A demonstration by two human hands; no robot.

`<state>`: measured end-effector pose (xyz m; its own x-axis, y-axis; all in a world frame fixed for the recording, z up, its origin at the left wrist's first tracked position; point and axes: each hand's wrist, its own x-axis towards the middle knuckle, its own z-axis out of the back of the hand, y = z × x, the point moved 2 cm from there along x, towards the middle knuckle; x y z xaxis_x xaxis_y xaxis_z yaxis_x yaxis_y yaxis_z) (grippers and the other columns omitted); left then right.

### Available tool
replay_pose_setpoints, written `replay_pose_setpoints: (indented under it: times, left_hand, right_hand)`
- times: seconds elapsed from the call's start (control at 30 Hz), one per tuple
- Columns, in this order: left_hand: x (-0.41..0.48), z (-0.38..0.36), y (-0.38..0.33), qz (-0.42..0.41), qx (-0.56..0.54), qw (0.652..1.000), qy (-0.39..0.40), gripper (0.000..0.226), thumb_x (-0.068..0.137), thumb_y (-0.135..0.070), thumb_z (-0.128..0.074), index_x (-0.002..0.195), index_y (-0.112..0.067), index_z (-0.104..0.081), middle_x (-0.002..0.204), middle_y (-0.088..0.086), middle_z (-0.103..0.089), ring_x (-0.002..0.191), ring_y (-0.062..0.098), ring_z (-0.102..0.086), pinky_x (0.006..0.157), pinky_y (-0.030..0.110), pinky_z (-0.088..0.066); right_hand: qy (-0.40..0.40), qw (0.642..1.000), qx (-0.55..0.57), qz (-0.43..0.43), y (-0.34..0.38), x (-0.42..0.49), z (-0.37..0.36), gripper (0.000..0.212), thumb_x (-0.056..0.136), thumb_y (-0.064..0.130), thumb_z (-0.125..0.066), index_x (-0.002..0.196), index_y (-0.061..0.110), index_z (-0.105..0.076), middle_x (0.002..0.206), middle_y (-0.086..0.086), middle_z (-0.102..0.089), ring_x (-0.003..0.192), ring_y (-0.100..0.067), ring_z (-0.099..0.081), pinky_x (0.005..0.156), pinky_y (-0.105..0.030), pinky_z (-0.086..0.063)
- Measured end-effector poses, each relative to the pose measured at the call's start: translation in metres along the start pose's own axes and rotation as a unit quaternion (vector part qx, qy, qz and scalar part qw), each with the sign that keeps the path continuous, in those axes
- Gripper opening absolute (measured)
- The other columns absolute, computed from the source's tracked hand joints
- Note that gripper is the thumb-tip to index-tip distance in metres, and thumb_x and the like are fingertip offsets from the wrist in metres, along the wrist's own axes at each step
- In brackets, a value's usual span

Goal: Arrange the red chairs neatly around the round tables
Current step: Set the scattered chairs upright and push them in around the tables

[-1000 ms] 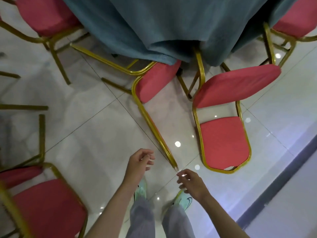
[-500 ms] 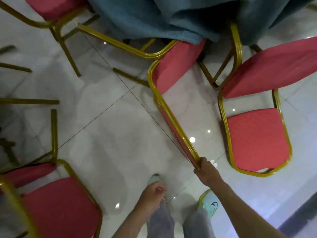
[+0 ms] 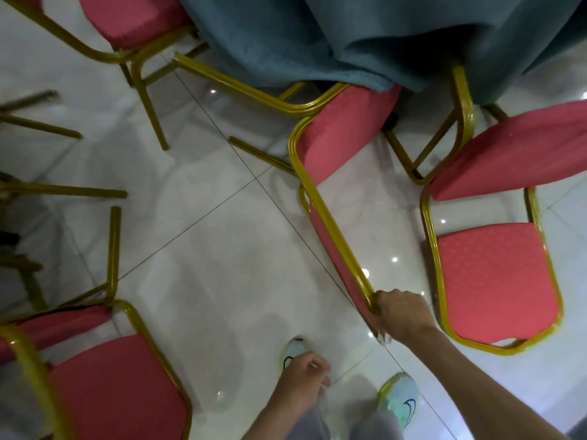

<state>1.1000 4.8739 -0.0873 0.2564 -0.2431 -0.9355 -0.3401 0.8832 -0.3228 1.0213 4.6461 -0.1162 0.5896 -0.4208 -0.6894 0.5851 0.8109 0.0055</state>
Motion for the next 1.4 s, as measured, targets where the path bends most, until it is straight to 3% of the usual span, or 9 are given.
replay_pose_setpoints:
  times: [0.17,0.3,0.53,0.73,0.9,1.0,1.13,1.27,1.4]
  left_hand:
    - [-0.018,-0.021,-0.017,0.000,0.018,1.000,0.013,0.020,0.093,-0.015,-0.053,0.083,-0.022,-0.069,0.071,-0.006,-0.073,0.068,0.011,-0.067,0.076,0.032,-0.059]
    - [-0.034,-0.037,-0.043,-0.048,0.065,0.997,0.007,0.006,0.090,-0.027,-0.059,0.093,-0.029,-0.065,0.089,-0.009,-0.070,0.084,0.007,-0.065,0.078,0.023,-0.054]
    - [-0.052,-0.053,-0.087,-0.079,0.082,0.993,-0.044,0.044,0.085,-0.061,-0.064,0.117,-0.038,-0.045,0.115,-0.013,-0.054,0.113,0.009,-0.056,0.090,0.024,-0.046]
    - [-0.061,-0.056,-0.104,-0.100,0.071,0.985,-0.123,0.055,0.073,-0.081,-0.053,0.106,-0.039,-0.043,0.089,-0.011,-0.073,0.085,0.011,-0.072,0.078,0.029,-0.058]
    - [-0.068,-0.043,-0.099,-0.096,0.113,0.972,-0.185,0.028,0.092,-0.061,-0.051,0.090,-0.037,-0.035,0.094,-0.008,-0.070,0.083,0.012,-0.065,0.070,0.025,-0.049]
    - [-0.085,-0.029,-0.100,-0.104,0.141,0.962,-0.210,0.030,0.086,-0.067,-0.057,0.094,-0.041,-0.048,0.076,-0.015,-0.066,0.071,0.008,-0.064,0.065,0.017,-0.045]
    - [-0.105,-0.008,-0.114,-0.133,0.142,0.959,-0.206,0.039,0.087,-0.069,-0.061,0.101,-0.033,-0.062,0.070,-0.017,-0.069,0.064,0.000,-0.067,0.065,0.009,-0.045]
    - [-0.122,0.014,-0.135,-0.154,0.179,0.947,-0.219,0.045,0.087,-0.070,-0.061,0.107,-0.030,-0.064,0.087,-0.016,-0.069,0.075,0.010,-0.067,0.078,0.018,-0.053]
    - [-0.139,0.033,-0.159,-0.176,0.162,0.944,-0.229,0.042,0.086,-0.067,-0.062,0.102,-0.029,-0.065,0.084,-0.018,-0.069,0.072,0.006,-0.069,0.076,0.019,-0.060]
  right_hand:
    - [-0.022,0.999,0.027,0.016,0.007,-0.013,0.035,0.034,0.101,0.058,-0.045,0.093,0.027,-0.059,0.076,0.009,-0.061,0.063,-0.010,-0.058,0.064,-0.022,-0.043]
    - [-0.036,0.998,0.038,0.029,0.008,-0.024,0.069,0.033,0.100,0.056,-0.048,0.086,0.027,-0.055,0.074,0.008,-0.058,0.062,-0.009,-0.057,0.064,-0.021,-0.043]
    - [-0.072,0.995,0.022,0.064,0.026,-0.045,0.145,0.038,0.094,0.059,-0.052,0.084,0.023,-0.058,0.069,0.005,-0.052,0.066,-0.018,-0.059,0.063,-0.028,-0.045]
    - [-0.100,0.989,0.038,0.102,0.048,-0.073,0.185,0.037,0.085,0.058,-0.053,0.077,0.022,-0.060,0.066,0.004,-0.052,0.064,-0.021,-0.059,0.060,-0.030,-0.045]
    - [-0.126,0.983,0.070,0.115,0.057,-0.085,0.181,0.042,0.082,0.062,-0.045,0.067,0.023,-0.050,0.057,0.006,-0.046,0.057,-0.018,-0.057,0.062,-0.030,-0.051]
    - [-0.163,0.971,0.119,0.125,0.066,-0.087,0.178,0.054,0.085,0.071,-0.039,0.070,0.022,-0.056,0.058,0.005,-0.054,0.055,-0.013,-0.059,0.067,-0.030,-0.056]
    - [-0.199,0.939,0.242,0.138,0.064,-0.093,0.189,0.065,0.089,0.084,-0.028,0.075,0.029,-0.058,0.060,0.009,-0.059,0.053,-0.008,-0.060,0.065,-0.022,-0.054]
    - [-0.191,0.855,0.473,0.097,0.037,-0.098,0.179,0.042,0.104,0.055,-0.044,0.077,0.030,-0.064,0.069,0.009,-0.071,0.064,-0.008,-0.069,0.071,-0.033,-0.059]
    - [-0.177,0.791,0.579,-0.082,0.009,-0.111,0.106,0.030,0.108,0.030,-0.050,0.085,0.028,-0.068,0.080,0.006,-0.074,0.079,-0.009,-0.069,0.082,-0.049,-0.058]
